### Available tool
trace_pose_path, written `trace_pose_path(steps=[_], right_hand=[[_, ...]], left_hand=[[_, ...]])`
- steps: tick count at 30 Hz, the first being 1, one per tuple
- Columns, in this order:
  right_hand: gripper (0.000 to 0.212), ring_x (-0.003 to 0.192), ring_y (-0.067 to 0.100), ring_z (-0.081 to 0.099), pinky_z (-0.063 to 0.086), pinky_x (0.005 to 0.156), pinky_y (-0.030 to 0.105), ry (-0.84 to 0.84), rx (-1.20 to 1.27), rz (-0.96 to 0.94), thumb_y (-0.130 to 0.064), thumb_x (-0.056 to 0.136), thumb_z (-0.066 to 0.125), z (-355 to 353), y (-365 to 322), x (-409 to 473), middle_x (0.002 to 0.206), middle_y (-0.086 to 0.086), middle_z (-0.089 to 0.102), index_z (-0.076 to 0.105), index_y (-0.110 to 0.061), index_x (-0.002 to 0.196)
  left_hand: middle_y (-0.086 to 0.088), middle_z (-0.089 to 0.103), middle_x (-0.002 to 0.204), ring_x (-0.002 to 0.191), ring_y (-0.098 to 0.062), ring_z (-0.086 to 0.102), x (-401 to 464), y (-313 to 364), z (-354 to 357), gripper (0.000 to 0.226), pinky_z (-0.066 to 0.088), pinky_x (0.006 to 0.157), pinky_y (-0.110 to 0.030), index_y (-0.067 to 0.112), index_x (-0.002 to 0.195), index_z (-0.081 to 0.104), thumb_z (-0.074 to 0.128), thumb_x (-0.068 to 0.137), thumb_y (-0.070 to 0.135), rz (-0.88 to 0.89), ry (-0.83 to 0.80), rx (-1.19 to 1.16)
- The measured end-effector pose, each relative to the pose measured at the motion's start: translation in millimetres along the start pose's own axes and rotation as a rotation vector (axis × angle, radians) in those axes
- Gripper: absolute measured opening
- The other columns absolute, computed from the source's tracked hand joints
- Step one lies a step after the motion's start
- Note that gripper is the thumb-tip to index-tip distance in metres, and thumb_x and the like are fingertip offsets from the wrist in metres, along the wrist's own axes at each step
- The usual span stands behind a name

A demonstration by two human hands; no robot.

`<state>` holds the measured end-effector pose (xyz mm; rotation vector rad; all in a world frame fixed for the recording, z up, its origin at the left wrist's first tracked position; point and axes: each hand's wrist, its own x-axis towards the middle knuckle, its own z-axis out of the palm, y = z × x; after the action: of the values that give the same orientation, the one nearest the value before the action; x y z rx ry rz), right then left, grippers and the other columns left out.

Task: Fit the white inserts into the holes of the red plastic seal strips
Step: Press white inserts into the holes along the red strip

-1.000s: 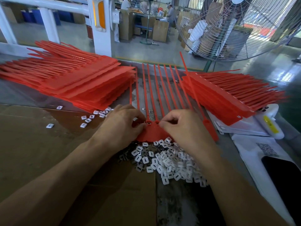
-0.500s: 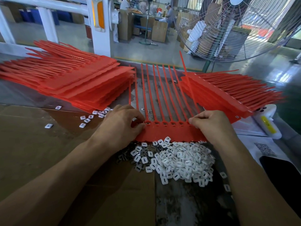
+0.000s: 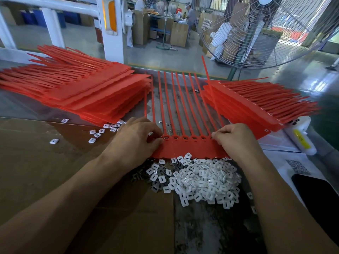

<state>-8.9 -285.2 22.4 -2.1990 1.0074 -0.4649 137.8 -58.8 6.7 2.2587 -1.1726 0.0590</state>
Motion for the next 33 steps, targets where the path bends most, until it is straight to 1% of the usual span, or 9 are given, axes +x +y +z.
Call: trace_pose_path(steps=[6,13,18,23,25,27,29,31,33], right_hand=[[0.02,0.071,0.007,0.064,0.041,0.056,0.024,0.042,-0.046,0.0,-0.03,0.09,0.077,3.3,1.0,3.5,0.075,-0.008,0.07,0.07,-0.03,0.072],[0.026,0.063,0.002,0.061,0.038,0.05,0.021,0.077,-0.095,-0.002,-0.03,0.088,0.078,5.1,2.7,5.8,0.067,-0.012,0.068,0.067,-0.032,0.065],[0.02,0.058,-0.001,0.059,0.036,0.047,0.019,0.116,-0.127,-0.02,-0.033,0.09,0.076,7.4,5.2,6.0,0.066,-0.015,0.066,0.07,-0.03,0.071],[0.017,0.061,0.007,0.064,0.052,0.056,0.028,0.129,-0.171,-0.093,-0.027,0.093,0.067,4.9,2.2,1.0,0.067,-0.009,0.07,0.072,-0.028,0.077],[0.013,0.065,0.004,0.066,0.05,0.055,0.023,0.142,-0.139,-0.15,-0.026,0.094,0.066,3.2,-3.8,-3.3,0.07,-0.012,0.07,0.074,-0.027,0.084],[0.009,0.077,-0.013,0.063,0.043,0.053,0.008,0.067,-0.029,-0.243,-0.027,0.095,0.07,2.9,-13.7,-11.1,0.075,-0.018,0.071,0.076,-0.029,0.088],[0.007,0.083,-0.017,0.062,0.043,0.061,0.001,-0.109,0.023,-0.36,-0.028,0.093,0.074,5.8,-23.9,-20.5,0.085,-0.028,0.071,0.077,-0.032,0.089],[0.003,0.084,-0.012,0.065,0.045,0.067,0.006,-0.281,-0.031,-0.445,-0.031,0.091,0.077,11.1,-30.9,-28.4,0.09,-0.03,0.071,0.077,-0.034,0.09],[0.003,0.079,-0.008,0.067,0.048,0.065,0.011,-0.416,-0.047,-0.475,-0.033,0.089,0.079,16.6,-35.4,-34.2,0.087,-0.027,0.071,0.076,-0.034,0.092]], left_hand=[[0.018,0.057,0.114,0.112,-0.007,0.047,0.3,-1.1,0.3,0.023,0.042,0.1,-0.031,0.036,0.113,0.069,0.064,0.093,0.046,0.001,-0.009,0.0],[0.019,0.056,0.111,0.111,-0.008,0.047,0.1,-0.7,0.4,0.022,0.043,0.1,-0.032,0.036,0.112,0.069,0.065,0.093,0.046,0.002,-0.005,-0.004],[0.017,0.057,0.113,0.113,-0.008,0.047,0.3,-0.5,0.2,0.022,0.044,0.102,-0.036,0.035,0.113,0.069,0.065,0.093,0.045,0.002,-0.008,-0.007],[0.018,0.056,0.112,0.114,-0.008,0.047,0.2,-1.6,0.2,0.023,0.043,0.102,-0.035,0.035,0.113,0.069,0.065,0.093,0.045,0.004,-0.004,-0.01],[0.018,0.056,0.112,0.113,-0.008,0.047,0.4,-1.5,0.6,0.022,0.043,0.1,-0.034,0.035,0.113,0.069,0.065,0.093,0.045,0.006,-0.003,-0.009],[0.018,0.057,0.112,0.113,-0.008,0.047,0.4,-1.5,0.7,0.022,0.043,0.1,-0.034,0.034,0.113,0.07,0.065,0.094,0.045,0.008,0.0,-0.009],[0.016,0.058,0.113,0.113,-0.009,0.047,0.0,-1.5,0.7,0.023,0.044,0.1,-0.035,0.034,0.114,0.07,0.065,0.094,0.044,0.008,-0.001,-0.007],[0.015,0.058,0.113,0.113,-0.01,0.048,0.0,-1.3,0.8,0.024,0.044,0.1,-0.035,0.033,0.114,0.07,0.065,0.094,0.044,0.009,0.001,-0.004],[0.014,0.059,0.112,0.113,-0.011,0.049,-0.1,-0.8,1.1,0.024,0.045,0.099,-0.036,0.032,0.114,0.071,0.065,0.094,0.043,0.016,0.01,0.003]])
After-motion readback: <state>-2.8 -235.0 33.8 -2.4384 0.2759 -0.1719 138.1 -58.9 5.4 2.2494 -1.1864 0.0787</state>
